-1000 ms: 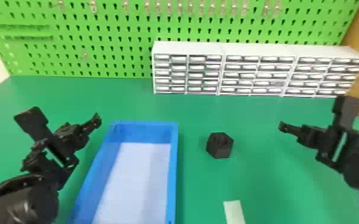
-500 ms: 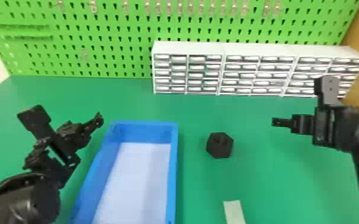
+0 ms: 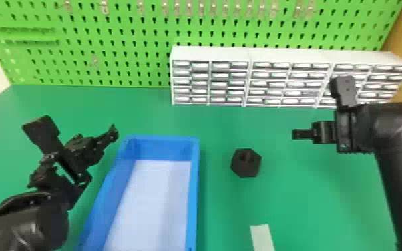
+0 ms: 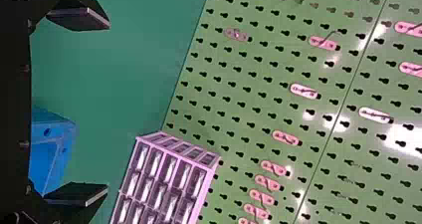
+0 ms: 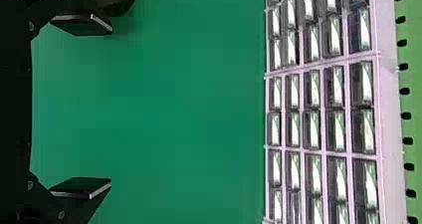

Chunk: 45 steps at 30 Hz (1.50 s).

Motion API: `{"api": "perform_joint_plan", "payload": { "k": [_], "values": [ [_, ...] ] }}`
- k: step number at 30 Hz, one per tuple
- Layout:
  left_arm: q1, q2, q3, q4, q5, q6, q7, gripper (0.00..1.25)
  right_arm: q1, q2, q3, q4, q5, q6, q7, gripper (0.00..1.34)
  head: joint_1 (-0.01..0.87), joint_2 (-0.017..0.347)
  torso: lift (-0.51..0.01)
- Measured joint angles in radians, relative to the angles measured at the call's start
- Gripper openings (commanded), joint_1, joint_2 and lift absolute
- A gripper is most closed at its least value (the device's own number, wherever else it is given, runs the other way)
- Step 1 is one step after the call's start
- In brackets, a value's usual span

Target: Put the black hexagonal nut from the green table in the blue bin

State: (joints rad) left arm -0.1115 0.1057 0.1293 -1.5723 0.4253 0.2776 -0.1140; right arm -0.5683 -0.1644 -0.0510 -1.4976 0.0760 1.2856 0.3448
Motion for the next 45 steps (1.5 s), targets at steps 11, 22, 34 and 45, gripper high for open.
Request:
{"api": "perform_joint_plan", "payload": {
  "k": [11,22,34,45],
  "values": [
    [0.003,0.002,-0.013,0.0,0.002,0.0,0.0,1.12,-0.014,0.019,0.039,0.049,-0.03,-0.013,0.0,1.13,0.666,0.032,-0.1],
    [0.004,0.008,-0.017,0.0,0.01,0.0,-0.001,1.12,-0.078,0.049,0.079,0.185,-0.048,-0.057,0.0,1.13,0.666,0.032,-0.1],
    [0.0,0.014,-0.025,0.0,0.015,0.0,0.0,1.12,-0.135,0.074,0.125,0.303,-0.04,-0.11,0.0,1.13,0.666,0.032,-0.1],
    [0.0,0.015,-0.023,0.0,0.016,0.0,-0.001,1.12,-0.129,0.087,0.141,0.374,-0.05,-0.154,0.0,1.13,0.666,0.032,-0.1]
  ]
}}
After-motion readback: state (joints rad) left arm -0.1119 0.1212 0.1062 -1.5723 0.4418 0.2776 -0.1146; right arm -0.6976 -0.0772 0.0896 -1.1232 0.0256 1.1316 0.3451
